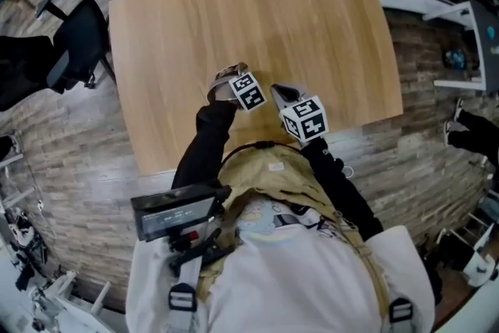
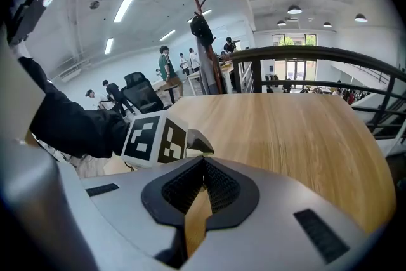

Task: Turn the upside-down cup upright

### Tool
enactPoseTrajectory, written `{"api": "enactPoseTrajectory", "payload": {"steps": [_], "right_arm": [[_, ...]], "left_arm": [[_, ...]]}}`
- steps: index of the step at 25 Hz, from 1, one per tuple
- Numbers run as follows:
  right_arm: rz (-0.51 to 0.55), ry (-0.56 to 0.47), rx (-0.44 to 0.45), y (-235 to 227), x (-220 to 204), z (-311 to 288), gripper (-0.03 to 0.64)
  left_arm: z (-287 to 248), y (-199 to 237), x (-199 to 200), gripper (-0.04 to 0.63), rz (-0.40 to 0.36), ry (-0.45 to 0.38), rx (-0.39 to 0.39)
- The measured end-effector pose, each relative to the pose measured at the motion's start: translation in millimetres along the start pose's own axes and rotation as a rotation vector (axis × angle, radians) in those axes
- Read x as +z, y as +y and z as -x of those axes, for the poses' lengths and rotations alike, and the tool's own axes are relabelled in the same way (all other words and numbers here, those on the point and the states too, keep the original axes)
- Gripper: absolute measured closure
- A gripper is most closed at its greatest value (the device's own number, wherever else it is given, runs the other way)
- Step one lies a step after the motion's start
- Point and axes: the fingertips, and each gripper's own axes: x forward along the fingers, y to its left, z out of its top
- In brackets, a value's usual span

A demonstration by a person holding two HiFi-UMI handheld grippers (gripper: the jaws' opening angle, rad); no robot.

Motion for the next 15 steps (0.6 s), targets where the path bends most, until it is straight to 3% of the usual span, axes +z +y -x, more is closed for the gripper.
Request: {"api": "enactPoseTrajectory", "payload": {"steps": [7, 15], "right_arm": [[0.002, 0.005, -0.015, -7, -1, 5, 0.595], [0.007, -0.012, -0.007, -4, 3, 4, 0.595]], "left_arm": [[-9, 3, -2, 0.213, 0.055, -0.001, 0.016], [37, 32, 11, 0.215, 0.210, -0.243, 0.115]]}}
